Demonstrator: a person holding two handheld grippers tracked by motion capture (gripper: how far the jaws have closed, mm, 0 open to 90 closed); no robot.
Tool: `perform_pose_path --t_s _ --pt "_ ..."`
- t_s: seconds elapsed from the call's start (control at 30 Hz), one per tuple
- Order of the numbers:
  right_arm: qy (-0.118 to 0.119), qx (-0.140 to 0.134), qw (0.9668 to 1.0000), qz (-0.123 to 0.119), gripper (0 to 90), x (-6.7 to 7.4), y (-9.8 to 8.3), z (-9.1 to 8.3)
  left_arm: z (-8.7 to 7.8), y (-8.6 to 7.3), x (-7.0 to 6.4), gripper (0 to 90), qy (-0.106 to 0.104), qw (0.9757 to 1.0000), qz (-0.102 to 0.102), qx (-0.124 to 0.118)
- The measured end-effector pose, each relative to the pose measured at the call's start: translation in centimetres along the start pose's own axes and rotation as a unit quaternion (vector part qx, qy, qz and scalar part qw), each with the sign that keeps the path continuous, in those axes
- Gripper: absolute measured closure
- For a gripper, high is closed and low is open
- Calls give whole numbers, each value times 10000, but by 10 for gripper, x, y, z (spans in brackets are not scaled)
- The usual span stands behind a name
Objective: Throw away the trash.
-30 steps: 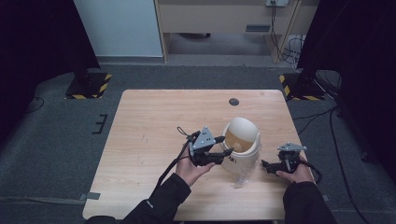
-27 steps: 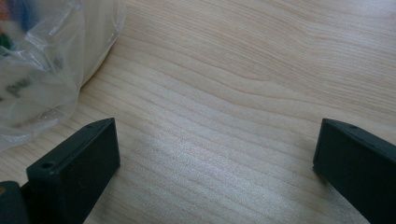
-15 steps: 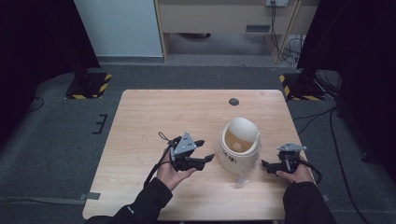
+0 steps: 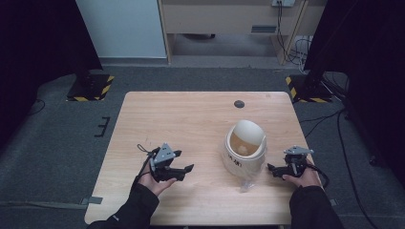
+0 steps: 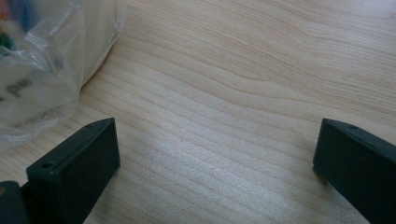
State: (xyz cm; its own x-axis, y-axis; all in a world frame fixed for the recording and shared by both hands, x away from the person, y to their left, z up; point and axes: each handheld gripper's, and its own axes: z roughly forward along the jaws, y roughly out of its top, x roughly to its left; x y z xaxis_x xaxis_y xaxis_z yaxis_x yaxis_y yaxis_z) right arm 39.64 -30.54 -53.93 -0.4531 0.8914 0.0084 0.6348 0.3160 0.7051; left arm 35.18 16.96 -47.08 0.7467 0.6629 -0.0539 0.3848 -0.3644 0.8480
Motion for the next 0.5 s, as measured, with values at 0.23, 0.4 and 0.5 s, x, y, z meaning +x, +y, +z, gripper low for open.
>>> perform_pose_path --t_s 0.23,0.4,0.5 --pt "-1 -2 10000 -3 8 0 0 0 -11 -32 33 221 347 9974 -561 303" --pt "-1 -2 10000 -3 8 0 0 0 -13 -50 57 185 697 9908 -909 724" --pt "4 -4 10000 3 8 0 0 0 -14 -60 65 167 824 9851 -1125 1007"
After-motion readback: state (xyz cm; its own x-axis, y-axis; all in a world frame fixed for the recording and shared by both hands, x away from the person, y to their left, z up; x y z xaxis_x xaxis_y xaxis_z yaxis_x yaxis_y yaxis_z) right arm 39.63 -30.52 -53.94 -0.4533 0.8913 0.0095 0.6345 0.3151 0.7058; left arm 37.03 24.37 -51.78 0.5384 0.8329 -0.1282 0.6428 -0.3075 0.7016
